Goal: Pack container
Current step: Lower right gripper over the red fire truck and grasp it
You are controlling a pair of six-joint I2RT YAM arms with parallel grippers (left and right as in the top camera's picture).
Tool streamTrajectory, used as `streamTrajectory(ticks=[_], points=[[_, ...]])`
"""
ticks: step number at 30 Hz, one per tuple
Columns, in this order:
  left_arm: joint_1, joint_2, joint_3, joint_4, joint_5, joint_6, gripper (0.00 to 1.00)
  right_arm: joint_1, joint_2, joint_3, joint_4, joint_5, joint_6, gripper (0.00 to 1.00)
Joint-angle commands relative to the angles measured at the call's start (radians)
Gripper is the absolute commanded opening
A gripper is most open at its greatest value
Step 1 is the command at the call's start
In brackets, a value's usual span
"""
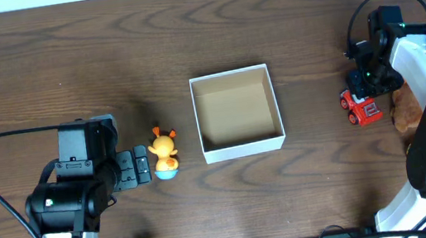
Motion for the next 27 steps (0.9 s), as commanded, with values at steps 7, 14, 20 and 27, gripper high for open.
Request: streamTrajectory(ticks=[7,14,20,27], points=[[0.005,0.003,0.016,0.0,-0.001,-0.01,0.98,0.0,0.002,-0.005,0.007,-0.041,-0.004,0.49],[0.005,0.003,0.016,0.0,-0.001,-0.01,0.98,0.0,0.002,-0.007,0.007,-0.041,-0.003,0.43],[0.005,0.003,0.016,0.0,-0.001,-0.01,0.98,0.0,0.002,-0.007,0.011,-0.04,0.056,0.06],[0.005,0.003,0.016,0.001,-0.001,-0.01,0.98,0.018,-0.007,0.015,0.008,-0.04,0.125,0.01]])
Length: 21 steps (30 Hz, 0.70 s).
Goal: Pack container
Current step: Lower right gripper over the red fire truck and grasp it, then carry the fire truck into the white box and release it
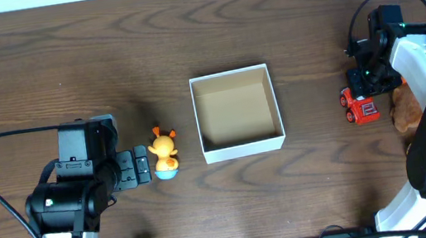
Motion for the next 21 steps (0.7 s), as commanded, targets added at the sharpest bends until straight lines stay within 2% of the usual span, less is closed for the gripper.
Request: streamTrajectory(ticks=[1,10,16,21], points=[[0.005,0.003,0.016,0.001,-0.001,-0.01,0.98,0.026,-0.014,0.028,-0.014,-0.011,0.058,0.01],[0.005,0.003,0.016,0.0,-0.001,-0.01,0.98,0.201,-0.185,0.235,-0.137,-0.004,0.206,0.01],[0.005,0.003,0.016,0.0,-0.001,-0.01,0.98,0.452,-0.311,0.256,-0.054,-0.003,0.38,0.01],[0.005,0.003,0.016,0.0,-0.001,-0.01,0.98,0.657,-0.301,0.246,0.01,0.061,0.575,0.01]])
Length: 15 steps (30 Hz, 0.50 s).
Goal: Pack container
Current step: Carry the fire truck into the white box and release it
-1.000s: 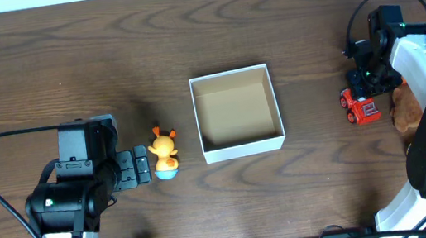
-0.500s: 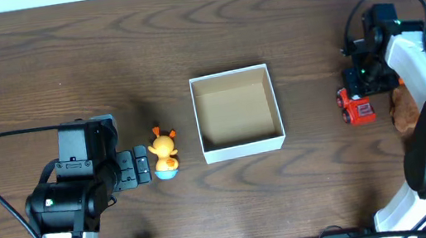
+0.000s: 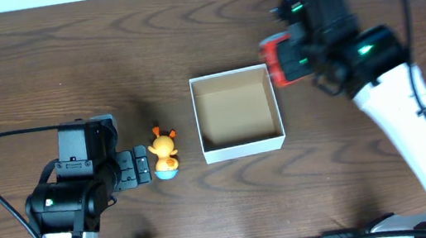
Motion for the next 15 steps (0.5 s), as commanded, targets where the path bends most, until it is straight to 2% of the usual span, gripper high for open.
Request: streamTrajectory(ticks=[1,3,7,15], points=[[0.005,0.003,0.016,0.0,-0.001,-0.01,0.98,0.103,0.033,-0.012,0.015,0.073,0.226,0.01],[0.005,0.003,0.016,0.0,-0.001,-0.01,0.98,0.154,0.057,-0.026,0.021,0.118,0.323,0.01],[0.005,0.003,0.016,0.0,-0.001,-0.01,0.98,0.196,0.124,-0.051,0.016,0.138,0.402,0.01],[0.005,0.003,0.016,0.0,-0.001,-0.01,0.98,0.163,0.293,-0.076,0.003,0.142,0.427,0.01]])
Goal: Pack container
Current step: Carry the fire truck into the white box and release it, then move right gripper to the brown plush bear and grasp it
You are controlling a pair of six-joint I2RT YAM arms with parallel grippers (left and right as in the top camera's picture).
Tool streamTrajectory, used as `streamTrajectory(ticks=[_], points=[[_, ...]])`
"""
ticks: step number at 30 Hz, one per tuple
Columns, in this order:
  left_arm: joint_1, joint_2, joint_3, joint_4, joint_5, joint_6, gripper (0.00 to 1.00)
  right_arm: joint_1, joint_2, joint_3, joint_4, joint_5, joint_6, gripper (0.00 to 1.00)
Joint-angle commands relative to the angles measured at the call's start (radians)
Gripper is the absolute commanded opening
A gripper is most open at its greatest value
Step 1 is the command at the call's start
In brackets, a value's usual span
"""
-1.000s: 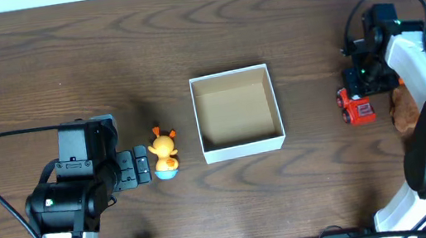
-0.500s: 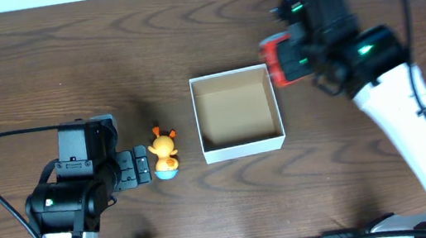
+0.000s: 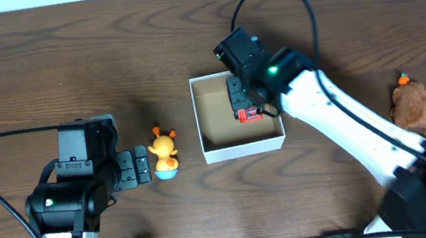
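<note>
An open white cardboard box sits mid-table. My right gripper reaches down into its right side, shut on a red toy truck that shows just below the fingers, low inside the box. An orange duck figure stands upright left of the box. My left gripper rests open just left of the duck, its fingers apart and not around the toy.
A brown plush toy with an orange top lies at the far right of the wooden table. The right arm stretches diagonally from the lower right across to the box.
My right gripper, holding the red truck, was above the box's upper right corner. It is now lower, inside the box's right side. The left arm and duck are unchanged.
My right gripper stood over the red truck at the far right, beside the plush toy, at the first two moments. Then it carried the truck high near the box's upper right corner. Now the truck is down inside the box. The left arm stayed beside the duck throughout.
</note>
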Motion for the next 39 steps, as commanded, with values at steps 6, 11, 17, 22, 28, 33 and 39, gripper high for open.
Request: streamTrajectory(ticks=[6,11,17,22,28,33,39], points=[[0.005,0.003,0.016,0.0,-0.001,-0.01,0.98,-0.05,0.124,-0.005,-0.005,0.031,0.042,0.01],[0.005,0.003,0.016,0.0,-0.001,-0.01,0.98,-0.064,0.135,-0.005,-0.005,0.031,0.017,0.29],[0.005,0.003,0.016,0.0,-0.001,-0.01,0.98,-0.064,0.134,-0.005,-0.005,0.031,-0.041,0.67],[0.005,0.003,0.016,0.0,-0.001,-0.01,0.98,-0.064,0.123,0.018,-0.014,0.031,-0.066,0.71],[0.005,0.003,0.016,0.0,-0.001,-0.01,0.98,-0.123,0.007,0.128,-0.075,0.039,-0.103,0.74],[0.005,0.003,0.016,0.0,-0.001,-0.01,0.98,-0.294,-0.154,0.167,-0.137,0.039,-0.215,0.87],[0.005,0.003,0.016,0.0,-0.001,-0.01,0.98,-0.627,-0.217,0.163,-0.283,0.039,-0.41,0.92]])
